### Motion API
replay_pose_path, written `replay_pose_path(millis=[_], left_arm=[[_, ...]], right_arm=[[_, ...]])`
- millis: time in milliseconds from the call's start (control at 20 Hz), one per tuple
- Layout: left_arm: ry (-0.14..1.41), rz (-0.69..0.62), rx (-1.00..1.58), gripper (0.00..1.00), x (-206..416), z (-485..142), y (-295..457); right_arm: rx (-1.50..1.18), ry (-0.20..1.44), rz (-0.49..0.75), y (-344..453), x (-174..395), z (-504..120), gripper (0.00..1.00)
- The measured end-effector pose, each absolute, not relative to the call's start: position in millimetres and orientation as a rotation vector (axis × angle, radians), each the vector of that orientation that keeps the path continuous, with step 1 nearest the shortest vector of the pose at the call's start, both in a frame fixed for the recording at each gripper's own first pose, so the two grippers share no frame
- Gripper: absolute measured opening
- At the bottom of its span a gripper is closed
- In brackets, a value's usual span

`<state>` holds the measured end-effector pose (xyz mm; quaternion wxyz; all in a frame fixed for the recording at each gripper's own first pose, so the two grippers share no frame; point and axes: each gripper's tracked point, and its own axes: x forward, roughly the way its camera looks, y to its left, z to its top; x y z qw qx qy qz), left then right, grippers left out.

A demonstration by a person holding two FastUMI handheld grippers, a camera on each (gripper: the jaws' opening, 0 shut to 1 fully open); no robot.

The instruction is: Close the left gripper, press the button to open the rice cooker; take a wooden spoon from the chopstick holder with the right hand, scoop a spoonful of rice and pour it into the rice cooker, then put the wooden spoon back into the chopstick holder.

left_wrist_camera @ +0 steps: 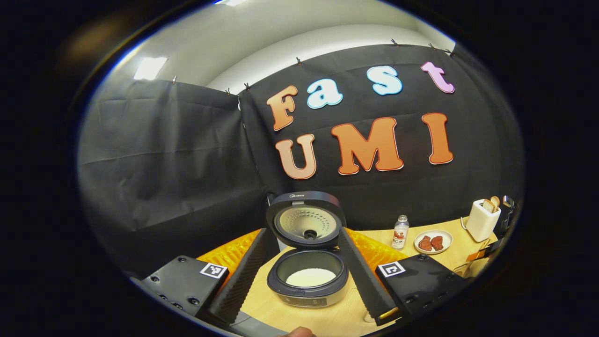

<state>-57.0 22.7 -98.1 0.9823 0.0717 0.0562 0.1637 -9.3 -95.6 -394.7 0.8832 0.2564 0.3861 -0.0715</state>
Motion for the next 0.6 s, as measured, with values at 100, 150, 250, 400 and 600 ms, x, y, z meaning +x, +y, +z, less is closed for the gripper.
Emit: replay_pose_path(millis=[100,150,250,400,600], left_arm=[[0.117,0.314,0.139,0.97,-53,-101,22],[0.114,0.31,0.145,0.97,-50,-101,23],[0.109,0.301,0.155,0.97,-47,-99,27],[0.102,0.283,0.16,0.97,-41,-102,31],[0.108,0.244,0.154,0.97,-27,-109,33]], right_arm=[[0.537,0.778,-0.164,-93,-9,-393,0.18],[0.534,0.77,-0.174,-93,-11,-391,0.17],[0.527,0.742,-0.194,-94,-18,-384,0.1],[0.537,0.656,-0.181,-86,-29,-370,0.13],[0.557,0.581,-0.192,-84,-38,-361,0.13]])
